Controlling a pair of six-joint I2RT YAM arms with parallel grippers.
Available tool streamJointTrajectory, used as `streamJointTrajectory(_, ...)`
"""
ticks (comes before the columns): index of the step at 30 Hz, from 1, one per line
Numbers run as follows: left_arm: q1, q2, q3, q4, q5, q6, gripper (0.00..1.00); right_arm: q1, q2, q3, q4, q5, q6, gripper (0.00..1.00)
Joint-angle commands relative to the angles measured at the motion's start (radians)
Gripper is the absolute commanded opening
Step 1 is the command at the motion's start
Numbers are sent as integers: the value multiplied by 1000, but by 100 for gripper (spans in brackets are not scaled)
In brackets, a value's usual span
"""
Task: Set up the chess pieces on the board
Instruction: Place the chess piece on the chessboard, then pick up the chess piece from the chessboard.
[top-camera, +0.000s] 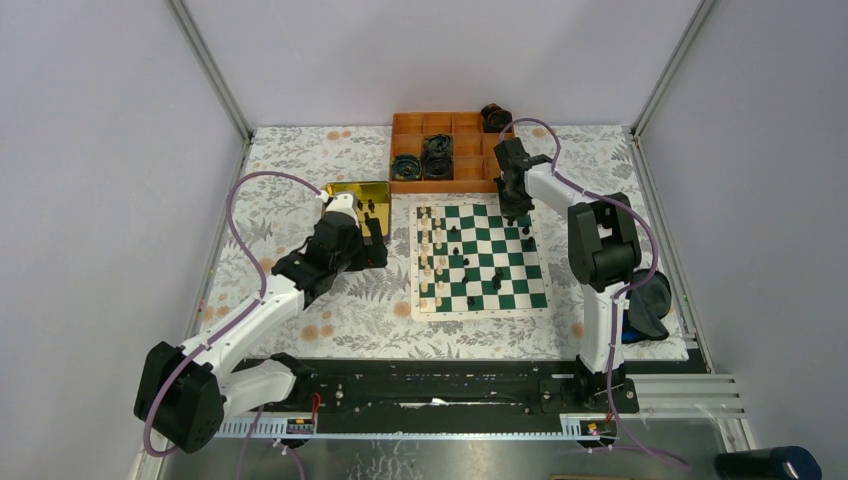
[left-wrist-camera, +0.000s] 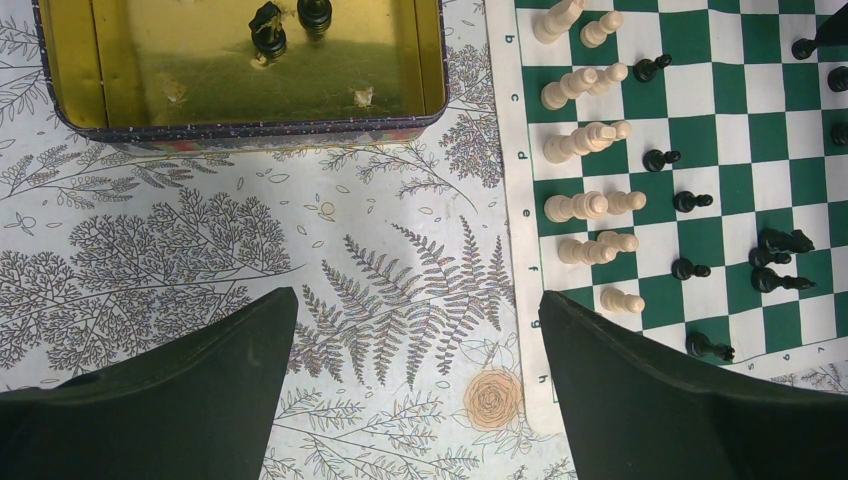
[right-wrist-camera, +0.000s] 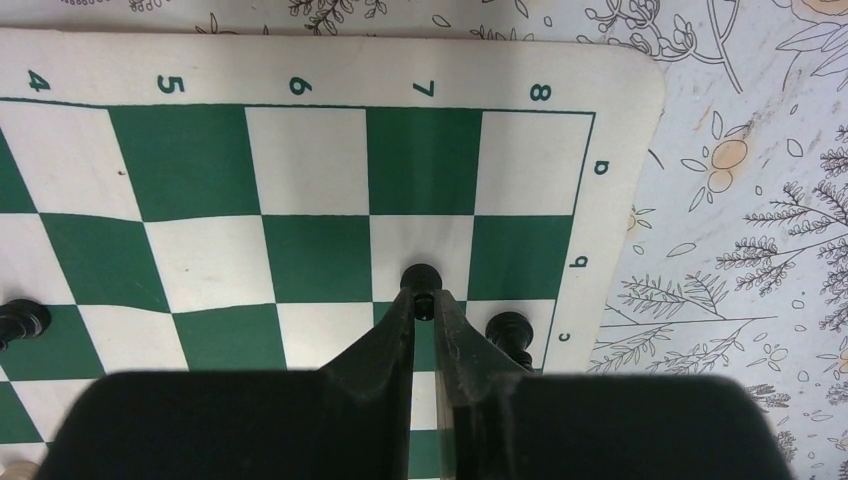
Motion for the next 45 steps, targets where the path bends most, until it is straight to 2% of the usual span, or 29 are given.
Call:
streamJointTrajectory(1, -4, -6, 27, 38, -10, 10, 99, -7, 11, 31, 14, -19, 6, 6)
streamJointTrajectory(3, -4, -6, 27, 41, -10, 8, 99, -7, 14, 31, 13, -22, 6, 11)
streamJointTrajectory(6, -4, -5, 26, 41, -9, 6, 99, -7, 14, 33, 11, -24, 1, 32)
streamJointTrajectory(8, -4, -4, 24, 43, -9, 3, 99, -7, 8, 37, 12, -23, -3, 41)
streamJointTrajectory(10, -4, -3, 24, 44, -7, 2, 99, -7, 1, 42, 11, -21, -7, 46)
streamJointTrajectory(20, -4, -1, 28, 47, -7, -2, 99, -1, -59, 67, 19, -56, -25, 49)
streamJointTrajectory(26, -4, -3, 22, 56, -6, -14, 99, 65, -78, 83, 31, -132, -75, 49)
streamJointTrajectory(35, -4, -25, 9, 56, -11, -33, 99, 166, -13, 145, 12, -201, -98, 53)
streamJointTrajectory(45, -4, -50, -1, 39, -16, -43, 99, 211, 54, 198, 2, -220, -88, 54)
